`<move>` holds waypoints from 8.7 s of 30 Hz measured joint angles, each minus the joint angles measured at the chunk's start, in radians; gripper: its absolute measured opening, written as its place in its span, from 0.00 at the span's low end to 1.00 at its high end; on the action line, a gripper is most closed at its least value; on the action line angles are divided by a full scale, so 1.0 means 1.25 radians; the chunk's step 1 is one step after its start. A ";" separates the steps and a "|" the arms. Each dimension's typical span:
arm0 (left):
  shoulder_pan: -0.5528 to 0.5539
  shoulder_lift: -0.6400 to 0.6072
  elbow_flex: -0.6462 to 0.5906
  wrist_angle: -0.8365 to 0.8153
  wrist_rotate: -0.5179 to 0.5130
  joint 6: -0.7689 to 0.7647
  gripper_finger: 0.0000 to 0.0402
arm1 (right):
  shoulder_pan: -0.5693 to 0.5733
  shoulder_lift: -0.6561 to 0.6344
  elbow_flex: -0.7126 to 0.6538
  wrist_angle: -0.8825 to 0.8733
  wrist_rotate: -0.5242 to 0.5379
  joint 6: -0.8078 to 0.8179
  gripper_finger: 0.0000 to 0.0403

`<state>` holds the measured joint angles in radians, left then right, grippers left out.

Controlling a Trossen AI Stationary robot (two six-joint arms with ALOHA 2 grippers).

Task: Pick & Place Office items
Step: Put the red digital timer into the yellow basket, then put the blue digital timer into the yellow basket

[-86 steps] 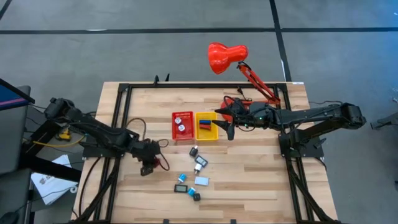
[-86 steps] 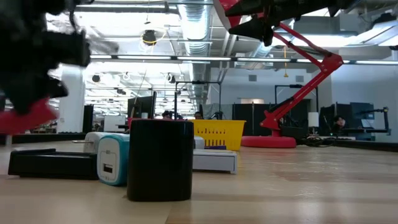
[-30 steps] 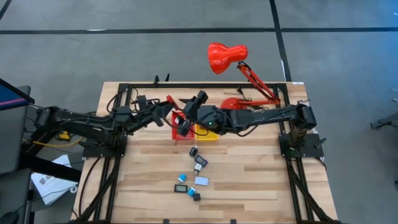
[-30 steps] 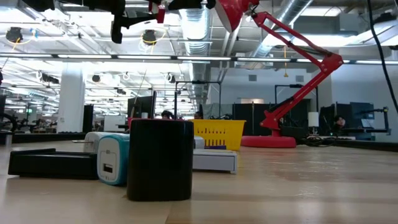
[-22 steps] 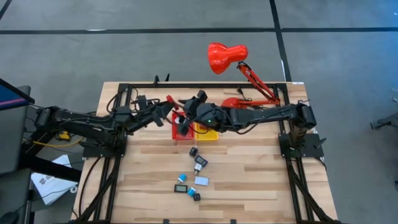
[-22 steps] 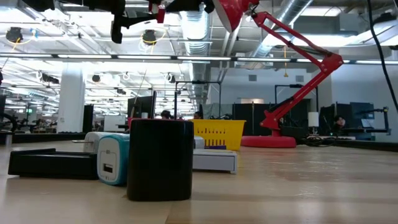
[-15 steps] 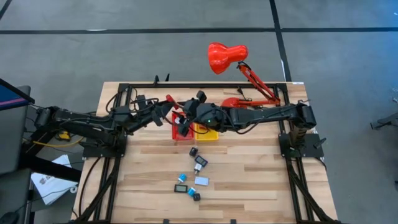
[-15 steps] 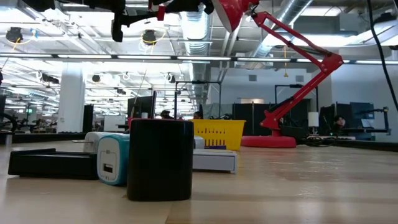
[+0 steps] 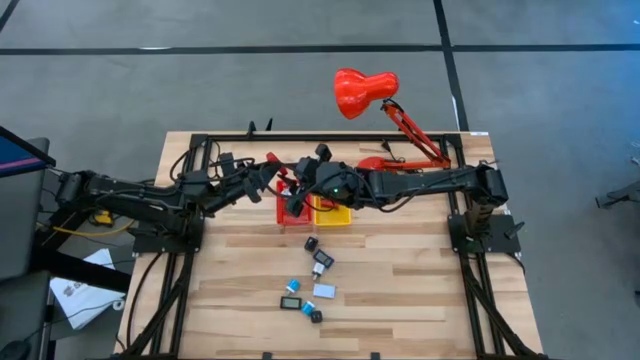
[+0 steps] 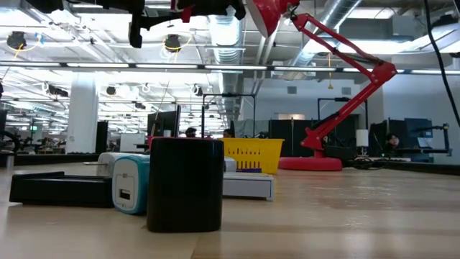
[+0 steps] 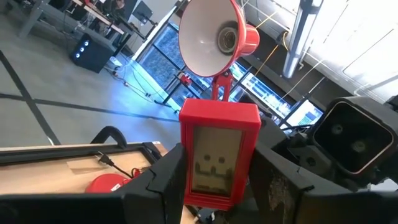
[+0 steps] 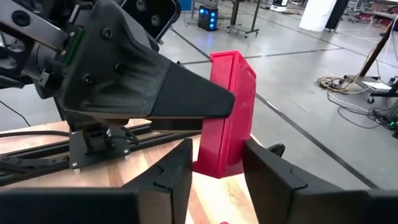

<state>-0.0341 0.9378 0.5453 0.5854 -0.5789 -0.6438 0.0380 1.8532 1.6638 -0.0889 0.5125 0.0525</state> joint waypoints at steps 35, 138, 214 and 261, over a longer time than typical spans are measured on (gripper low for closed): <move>0.000 -0.240 0.000 -0.423 0.072 0.262 0.88 | -0.030 -0.063 -0.001 -0.155 -0.023 0.079 0.13; 0.001 -0.230 -0.002 -0.485 0.075 0.266 0.88 | -0.130 -0.026 -0.464 -0.179 -0.431 0.078 0.20; -0.041 -0.166 0.000 -0.494 0.230 0.106 0.87 | 0.242 -0.019 -0.426 -0.186 -0.222 0.541 0.75; -0.065 -0.132 -0.002 -0.587 0.250 0.083 0.87 | 0.257 0.120 -0.425 -0.074 -0.086 0.517 0.39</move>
<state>-0.1150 0.7727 0.5423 -0.1486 -0.2661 -0.5400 0.3597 2.0030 1.1332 -0.1816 0.4053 0.6983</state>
